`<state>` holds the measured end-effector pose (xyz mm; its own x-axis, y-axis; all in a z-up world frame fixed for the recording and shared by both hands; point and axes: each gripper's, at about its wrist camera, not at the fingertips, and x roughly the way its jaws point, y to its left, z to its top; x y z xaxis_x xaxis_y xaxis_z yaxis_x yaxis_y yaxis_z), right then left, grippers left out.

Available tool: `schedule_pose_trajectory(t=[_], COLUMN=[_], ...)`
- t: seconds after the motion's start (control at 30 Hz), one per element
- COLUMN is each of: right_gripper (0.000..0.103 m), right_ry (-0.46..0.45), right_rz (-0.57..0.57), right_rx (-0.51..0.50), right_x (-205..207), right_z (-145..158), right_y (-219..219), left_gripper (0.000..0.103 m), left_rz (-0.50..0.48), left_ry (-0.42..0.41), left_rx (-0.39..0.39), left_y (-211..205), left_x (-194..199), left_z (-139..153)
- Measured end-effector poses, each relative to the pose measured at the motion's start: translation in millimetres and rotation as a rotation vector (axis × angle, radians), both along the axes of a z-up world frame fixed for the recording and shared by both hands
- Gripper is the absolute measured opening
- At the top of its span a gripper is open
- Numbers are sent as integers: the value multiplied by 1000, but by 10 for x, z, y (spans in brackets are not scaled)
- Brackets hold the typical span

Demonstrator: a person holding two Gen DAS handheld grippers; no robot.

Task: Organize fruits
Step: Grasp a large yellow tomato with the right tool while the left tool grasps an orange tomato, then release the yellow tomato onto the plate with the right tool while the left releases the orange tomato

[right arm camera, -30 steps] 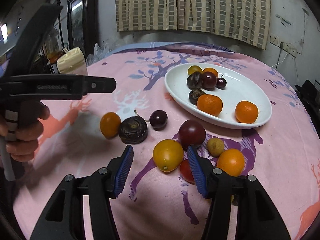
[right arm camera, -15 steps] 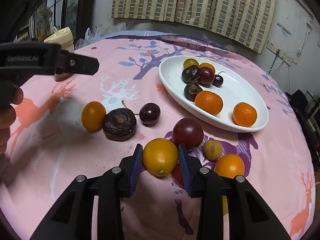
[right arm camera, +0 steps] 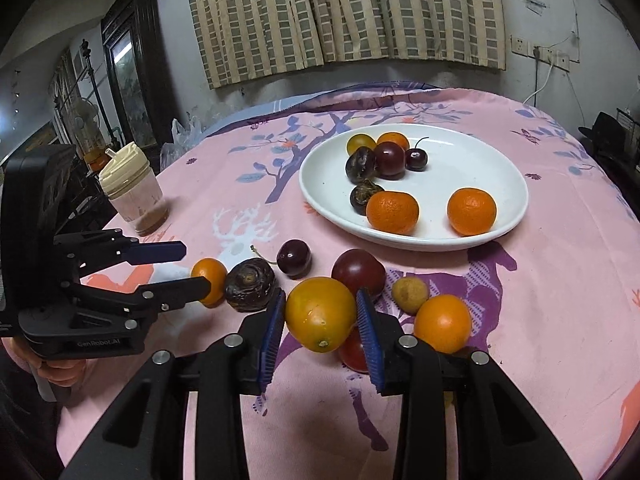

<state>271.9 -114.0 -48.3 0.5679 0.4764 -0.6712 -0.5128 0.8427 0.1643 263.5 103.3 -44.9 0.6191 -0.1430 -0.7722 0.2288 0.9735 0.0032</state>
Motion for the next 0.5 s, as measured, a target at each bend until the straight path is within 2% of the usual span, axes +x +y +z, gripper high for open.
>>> schedule_pose_trajectory(t=[0.17, 0.43, 0.5], right_gripper=[37, 37, 37], right_ry=[2, 1, 0], right_rz=[11, 16, 16], right_rx=[-3, -1, -3], right_x=[-31, -42, -45], right_z=[0, 5, 4], right_y=[19, 19, 22], left_gripper=[45, 41, 35], left_rz=[-5, -1, 9], left_ry=[40, 77, 72], left_rx=[-9, -39, -28], left_y=[6, 40, 47], left_x=[49, 121, 133], left_z=[-88, -192, -206])
